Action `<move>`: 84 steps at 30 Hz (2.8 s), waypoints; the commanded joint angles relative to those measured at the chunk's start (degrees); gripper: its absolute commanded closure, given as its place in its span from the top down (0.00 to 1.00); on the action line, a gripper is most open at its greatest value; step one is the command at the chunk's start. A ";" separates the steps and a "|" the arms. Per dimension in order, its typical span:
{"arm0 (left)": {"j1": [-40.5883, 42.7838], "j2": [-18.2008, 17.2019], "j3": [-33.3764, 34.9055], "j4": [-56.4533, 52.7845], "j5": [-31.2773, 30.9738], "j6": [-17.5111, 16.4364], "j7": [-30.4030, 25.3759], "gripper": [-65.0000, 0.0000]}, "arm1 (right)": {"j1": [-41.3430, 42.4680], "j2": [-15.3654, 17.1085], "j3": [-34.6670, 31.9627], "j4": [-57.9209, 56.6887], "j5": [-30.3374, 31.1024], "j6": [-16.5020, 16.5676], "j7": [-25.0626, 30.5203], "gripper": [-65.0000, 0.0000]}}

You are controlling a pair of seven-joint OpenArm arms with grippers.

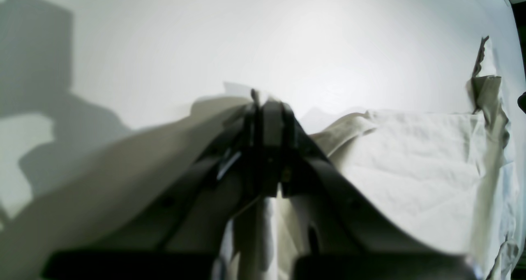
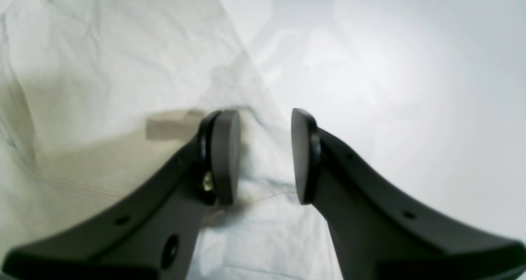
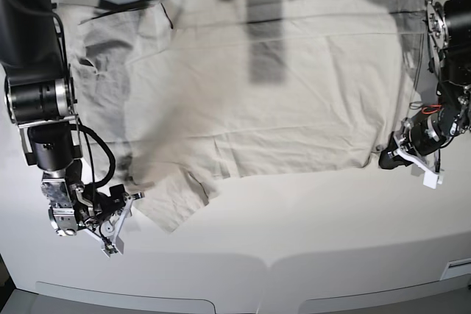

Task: Fold the T-shirt properly
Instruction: 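Grasp the hem corners with both grippers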

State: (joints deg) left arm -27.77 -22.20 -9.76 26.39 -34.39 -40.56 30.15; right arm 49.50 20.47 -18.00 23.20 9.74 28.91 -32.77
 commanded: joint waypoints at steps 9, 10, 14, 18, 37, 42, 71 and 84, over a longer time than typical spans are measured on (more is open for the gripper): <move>-0.63 -0.52 0.07 0.26 1.38 0.56 1.60 0.00 | 0.66 1.66 0.35 -2.78 -2.78 -0.90 4.79 0.33; -0.63 -0.52 0.07 0.26 1.38 0.56 1.60 0.00 | 0.66 1.99 0.35 -3.28 -3.69 -1.05 5.88 0.33; -0.70 -0.50 0.07 0.26 1.33 0.56 1.46 0.00 | 0.68 2.93 0.35 -3.74 -5.73 -2.36 6.97 0.33; -0.70 -0.50 0.07 0.26 1.36 0.56 1.49 0.00 | 0.63 3.17 0.35 -3.98 -5.66 -2.27 6.88 0.33; -0.66 -0.50 0.07 0.26 1.36 0.56 1.75 0.00 | -2.38 3.02 0.35 -4.11 -0.11 6.38 -2.40 0.14; -0.68 -0.52 0.07 0.26 1.36 0.56 1.75 0.00 | -2.32 3.17 0.35 -4.11 -0.11 6.73 -0.94 0.01; -0.66 -0.52 0.07 0.26 1.40 0.56 3.04 0.00 | -6.69 8.24 0.35 -4.11 21.77 4.74 -0.33 0.41; -0.66 -0.55 0.07 0.26 1.60 0.56 2.80 0.00 | -6.03 5.70 0.35 -4.11 22.40 6.97 -4.83 0.31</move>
State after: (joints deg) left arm -27.79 -22.20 -9.76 26.41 -34.54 -40.71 31.27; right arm 42.85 26.33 -17.63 19.11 32.12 35.18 -35.00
